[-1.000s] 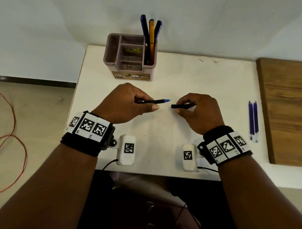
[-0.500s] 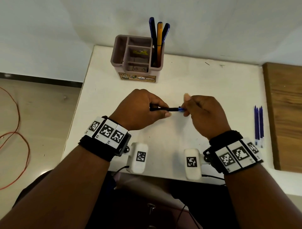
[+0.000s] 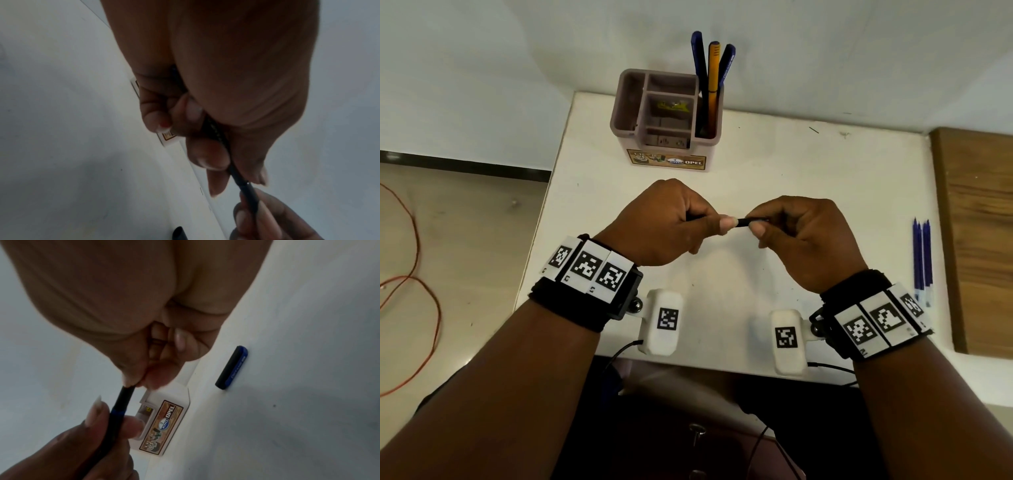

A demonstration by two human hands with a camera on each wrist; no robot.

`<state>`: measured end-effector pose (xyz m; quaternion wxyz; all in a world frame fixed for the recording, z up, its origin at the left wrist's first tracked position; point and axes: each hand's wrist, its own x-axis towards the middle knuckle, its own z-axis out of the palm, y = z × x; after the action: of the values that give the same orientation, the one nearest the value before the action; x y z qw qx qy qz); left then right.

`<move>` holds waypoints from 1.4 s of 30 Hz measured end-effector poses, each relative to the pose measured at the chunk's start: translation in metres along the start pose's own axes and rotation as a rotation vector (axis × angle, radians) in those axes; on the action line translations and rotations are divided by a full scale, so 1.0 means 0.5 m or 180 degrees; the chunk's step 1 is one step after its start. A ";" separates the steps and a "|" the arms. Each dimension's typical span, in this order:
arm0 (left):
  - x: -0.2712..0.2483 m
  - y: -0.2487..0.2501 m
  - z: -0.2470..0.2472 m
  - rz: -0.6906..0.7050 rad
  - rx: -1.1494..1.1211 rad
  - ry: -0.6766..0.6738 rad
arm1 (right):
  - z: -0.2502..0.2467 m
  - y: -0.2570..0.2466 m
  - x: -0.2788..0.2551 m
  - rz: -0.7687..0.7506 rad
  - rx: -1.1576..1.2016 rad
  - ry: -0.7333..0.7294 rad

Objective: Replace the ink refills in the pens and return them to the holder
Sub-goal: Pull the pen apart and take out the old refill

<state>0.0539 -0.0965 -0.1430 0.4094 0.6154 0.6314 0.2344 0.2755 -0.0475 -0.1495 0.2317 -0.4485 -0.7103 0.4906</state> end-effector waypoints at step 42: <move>0.007 0.004 0.008 -0.0161 -0.0118 0.0040 | 0.019 0.004 0.009 0.0254 0.0176 -0.0025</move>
<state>0.0585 -0.0936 -0.1445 0.4226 0.5901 0.6449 0.2394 0.2669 -0.0478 -0.1558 0.2215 -0.4679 -0.6790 0.5206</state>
